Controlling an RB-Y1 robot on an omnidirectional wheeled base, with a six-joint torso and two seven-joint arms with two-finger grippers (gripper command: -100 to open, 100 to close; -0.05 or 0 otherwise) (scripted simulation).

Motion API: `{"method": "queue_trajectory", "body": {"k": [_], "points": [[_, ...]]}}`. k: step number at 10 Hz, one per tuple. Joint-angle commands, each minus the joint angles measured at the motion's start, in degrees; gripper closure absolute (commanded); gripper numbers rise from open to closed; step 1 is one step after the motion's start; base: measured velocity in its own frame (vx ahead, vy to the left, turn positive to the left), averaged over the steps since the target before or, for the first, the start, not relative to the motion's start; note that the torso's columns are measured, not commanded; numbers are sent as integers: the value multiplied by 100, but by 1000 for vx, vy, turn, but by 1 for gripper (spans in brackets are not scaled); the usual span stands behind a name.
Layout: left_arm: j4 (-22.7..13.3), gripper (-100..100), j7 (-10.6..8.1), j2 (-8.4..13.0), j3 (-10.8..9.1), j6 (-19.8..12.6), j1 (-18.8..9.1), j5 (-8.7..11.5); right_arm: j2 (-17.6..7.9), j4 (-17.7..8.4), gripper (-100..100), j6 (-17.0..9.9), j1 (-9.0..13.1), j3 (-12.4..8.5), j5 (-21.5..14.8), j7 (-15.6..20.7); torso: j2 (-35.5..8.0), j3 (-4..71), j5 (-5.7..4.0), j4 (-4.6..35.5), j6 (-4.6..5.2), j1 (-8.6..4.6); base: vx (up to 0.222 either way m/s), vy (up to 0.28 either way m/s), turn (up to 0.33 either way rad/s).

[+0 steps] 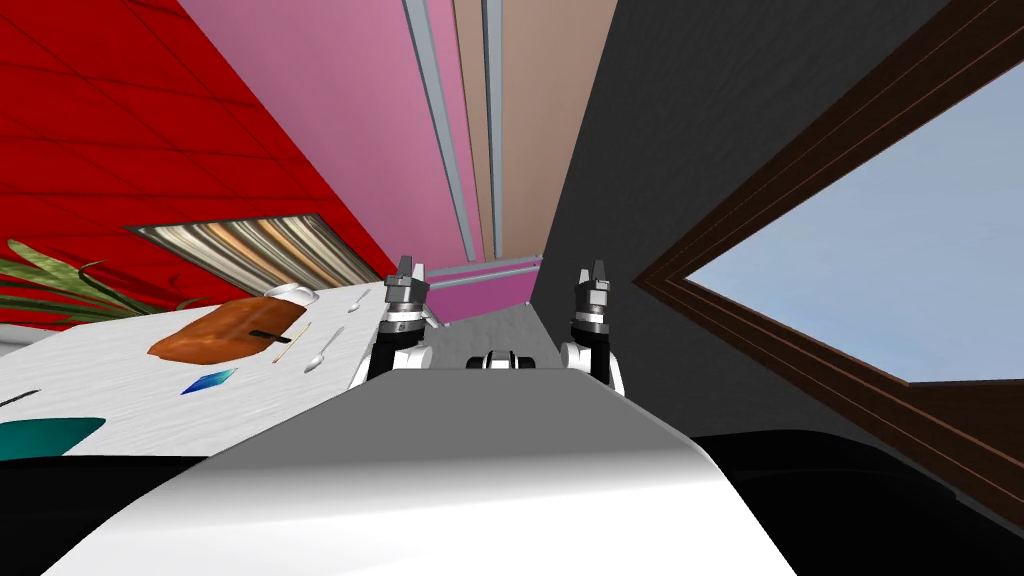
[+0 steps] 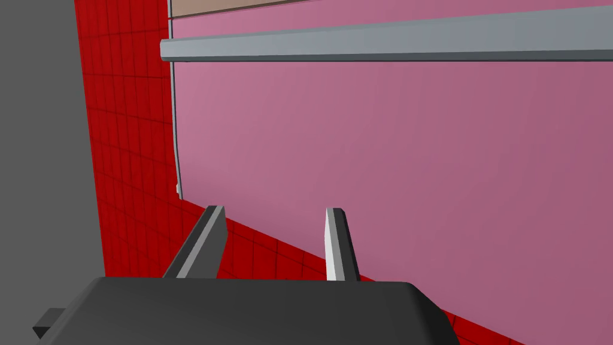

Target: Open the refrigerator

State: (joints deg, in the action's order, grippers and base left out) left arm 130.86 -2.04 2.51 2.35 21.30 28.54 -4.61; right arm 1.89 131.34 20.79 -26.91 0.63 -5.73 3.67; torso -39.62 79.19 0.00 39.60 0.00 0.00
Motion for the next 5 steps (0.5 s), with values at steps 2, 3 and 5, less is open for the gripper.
{"method": "queue_trajectory", "body": {"k": [2, 3, 5], "points": [[-503, -100, -1, 231, -50, 281, -97, 49, 0, -3, 0, -1, -2, 0, 0, 0, -230, 517, 1, 241, 0, 3, 69, 6, 17], [-661, -100, -1, 277, -67, 372, -127, 65, 0, -3, 0, -1, -2, 0, 0, 0, -250, 540, 1, 258, 0, 2, 75, 10, 14], [-838, -100, -1, 322, -85, 474, -161, 82, 0, -3, 0, -1, -2, 0, 0, 0, -264, 539, 1, 268, 0, 2, 68, 13, 12]]}}
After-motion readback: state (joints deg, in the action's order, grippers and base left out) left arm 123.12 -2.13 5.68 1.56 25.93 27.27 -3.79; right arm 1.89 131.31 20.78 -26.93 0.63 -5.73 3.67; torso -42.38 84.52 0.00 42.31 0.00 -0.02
